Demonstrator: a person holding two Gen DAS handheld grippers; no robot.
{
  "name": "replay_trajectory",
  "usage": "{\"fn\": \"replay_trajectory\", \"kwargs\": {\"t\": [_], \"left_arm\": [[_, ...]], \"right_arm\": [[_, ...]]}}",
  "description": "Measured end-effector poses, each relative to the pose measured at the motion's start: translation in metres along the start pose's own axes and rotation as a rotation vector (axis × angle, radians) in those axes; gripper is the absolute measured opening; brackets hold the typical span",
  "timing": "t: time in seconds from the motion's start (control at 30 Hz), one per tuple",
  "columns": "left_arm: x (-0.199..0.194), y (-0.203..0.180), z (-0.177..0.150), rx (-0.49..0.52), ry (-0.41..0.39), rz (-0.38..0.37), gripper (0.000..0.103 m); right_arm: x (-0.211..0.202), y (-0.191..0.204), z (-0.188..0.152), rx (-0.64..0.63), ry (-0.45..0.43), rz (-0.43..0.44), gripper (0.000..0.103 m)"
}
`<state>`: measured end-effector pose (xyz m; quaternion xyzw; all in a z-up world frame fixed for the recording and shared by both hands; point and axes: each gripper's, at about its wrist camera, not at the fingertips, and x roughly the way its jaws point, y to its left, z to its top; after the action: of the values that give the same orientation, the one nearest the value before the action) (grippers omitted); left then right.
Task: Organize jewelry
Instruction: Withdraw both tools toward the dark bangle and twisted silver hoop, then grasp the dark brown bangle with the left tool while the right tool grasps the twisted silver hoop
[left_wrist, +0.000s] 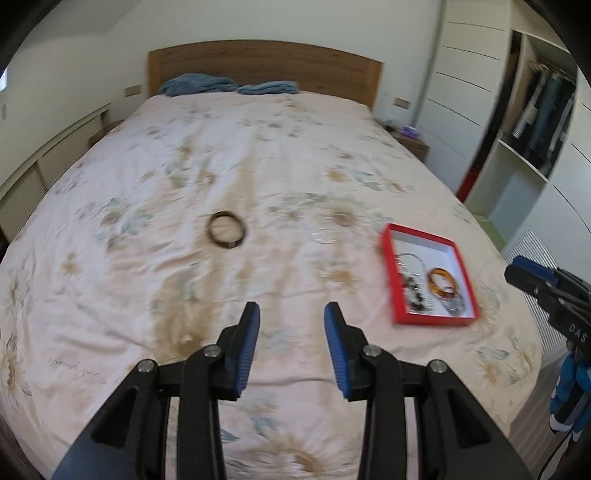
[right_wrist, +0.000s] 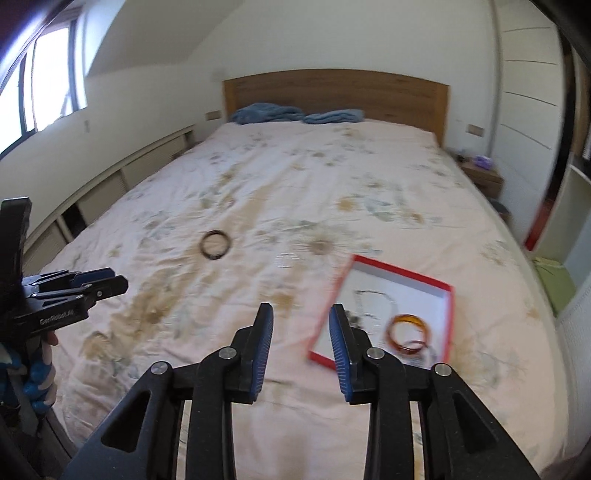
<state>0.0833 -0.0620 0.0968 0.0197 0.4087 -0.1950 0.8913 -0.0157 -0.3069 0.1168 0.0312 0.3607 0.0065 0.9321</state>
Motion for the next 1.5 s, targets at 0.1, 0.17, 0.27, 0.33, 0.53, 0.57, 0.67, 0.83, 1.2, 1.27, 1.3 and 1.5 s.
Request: {"fn": "replay_trajectory", "kwargs": {"t": [0.1,0.17,0.27,0.33,0.53,0.57,0.67,0.83,1.2,1.27,1.3,1.5], "left_arm": [[0.022,0.025,0.002,-0.035,0.009,0.017,0.035],[0.045,0.041,0.005,-0.065,0.019,0.022,0.035],[0.085,0.064,0.015,-0.105,0.028,0.022,0.035],[0.114,0.077,0.025,-0.13,0.031,0.015,0.035],[0.203,0.104,0.061,-0.176,0.069,0.023,0.035],[0.217,0.106,0.065,-0.173,0.085,0.031,0.035],[0.247,0.117,0.074,-0.194,0.13,0.049,0.035],[0.284,0.129,0.082,-0.224,0.202,0.069,0.035],[0.317,0.129,0.092,-0.186,0.289,0.094,0.034],[0.319,0.129,0.093,-0.187,0.298,0.092,0.032],[0.321,0.129,0.094,-0.188,0.303,0.093,0.031],[0.324,0.125,0.1,-0.154,0.309,0.11,0.015]], "right_arm": [[0.031,0.015,0.007,-0.005,0.015,0.031,0.038],[0.06,0.022,0.013,0.006,0.026,0.051,0.038],[0.105,0.026,0.022,0.026,0.035,0.064,0.042],[0.141,0.028,0.029,0.037,0.041,0.06,0.047],[0.229,0.021,0.047,0.087,0.079,0.081,0.054],[0.24,0.018,0.049,0.1,0.093,0.082,0.055],[0.275,0.011,0.054,0.138,0.147,0.078,0.055],[0.31,0.004,0.058,0.163,0.211,0.066,0.055],[0.355,0.006,0.059,0.144,0.346,0.048,0.055],[0.361,0.007,0.058,0.147,0.363,0.038,0.053],[0.362,0.006,0.057,0.152,0.368,0.033,0.051],[0.37,-0.005,0.055,0.207,0.391,0.036,0.042]]}}
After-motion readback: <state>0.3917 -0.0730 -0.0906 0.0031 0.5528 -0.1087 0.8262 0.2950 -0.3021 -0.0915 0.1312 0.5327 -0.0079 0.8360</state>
